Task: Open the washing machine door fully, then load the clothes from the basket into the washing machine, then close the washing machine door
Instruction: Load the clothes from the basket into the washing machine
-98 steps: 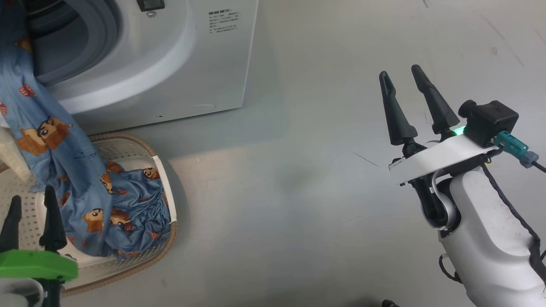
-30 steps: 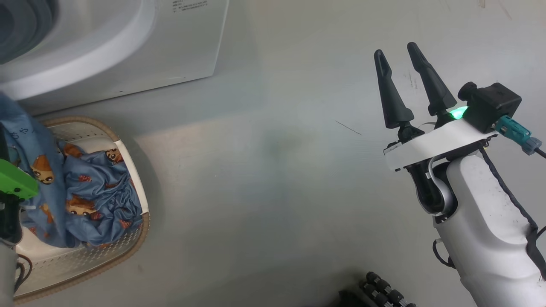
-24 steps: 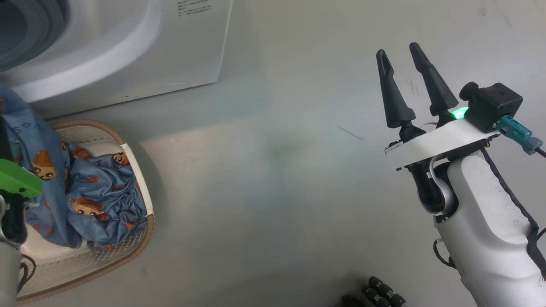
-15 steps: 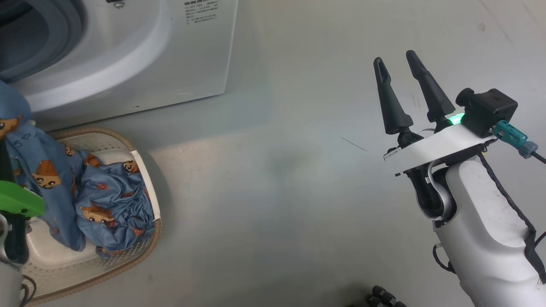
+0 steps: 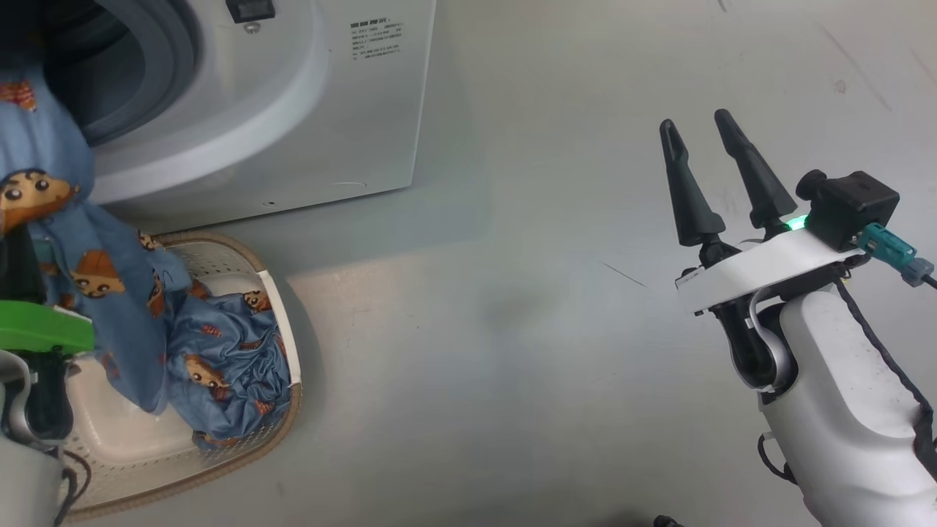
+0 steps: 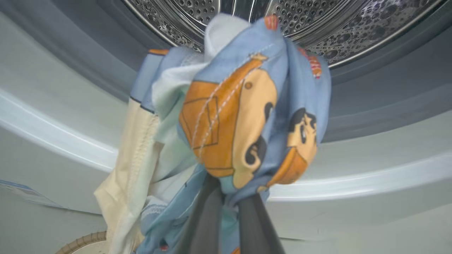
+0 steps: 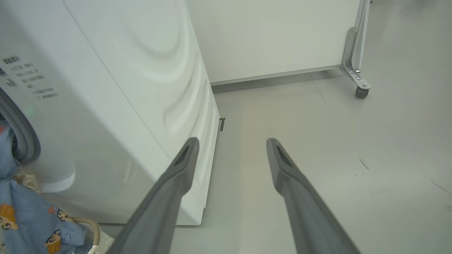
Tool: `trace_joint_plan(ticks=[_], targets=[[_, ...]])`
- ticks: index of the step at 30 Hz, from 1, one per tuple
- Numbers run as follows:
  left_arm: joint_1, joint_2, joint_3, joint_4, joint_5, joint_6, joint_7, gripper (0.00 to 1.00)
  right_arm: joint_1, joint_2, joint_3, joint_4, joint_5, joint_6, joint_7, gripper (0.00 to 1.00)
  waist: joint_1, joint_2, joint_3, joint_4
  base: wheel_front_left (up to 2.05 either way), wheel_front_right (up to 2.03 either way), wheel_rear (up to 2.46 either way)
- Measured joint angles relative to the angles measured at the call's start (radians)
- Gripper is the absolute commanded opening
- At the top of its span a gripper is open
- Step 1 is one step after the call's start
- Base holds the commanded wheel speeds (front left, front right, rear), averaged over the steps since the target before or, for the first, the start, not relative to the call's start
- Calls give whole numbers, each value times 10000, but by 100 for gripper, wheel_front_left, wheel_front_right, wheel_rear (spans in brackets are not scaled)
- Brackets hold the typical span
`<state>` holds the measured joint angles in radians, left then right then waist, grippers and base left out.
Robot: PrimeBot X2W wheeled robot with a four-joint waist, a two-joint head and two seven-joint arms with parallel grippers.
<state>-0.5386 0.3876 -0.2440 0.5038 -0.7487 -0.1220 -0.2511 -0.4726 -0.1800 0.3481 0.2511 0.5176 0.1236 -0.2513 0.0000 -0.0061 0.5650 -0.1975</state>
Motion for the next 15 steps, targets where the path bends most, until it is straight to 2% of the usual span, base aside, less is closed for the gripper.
trace_joint_plan(ticks=[5, 15], targets=[[-1, -104, 1101, -1177, -4, 0, -4, 0, 92, -73, -59, 12, 0, 0, 0, 100, 0, 0, -178, 162, 0, 0, 0], [36, -59, 1344, -2487, 272, 0, -4, 0, 223, -46, 104, 15, 15, 0, 0, 100, 0, 0, -330, 272, 0, 0, 0]])
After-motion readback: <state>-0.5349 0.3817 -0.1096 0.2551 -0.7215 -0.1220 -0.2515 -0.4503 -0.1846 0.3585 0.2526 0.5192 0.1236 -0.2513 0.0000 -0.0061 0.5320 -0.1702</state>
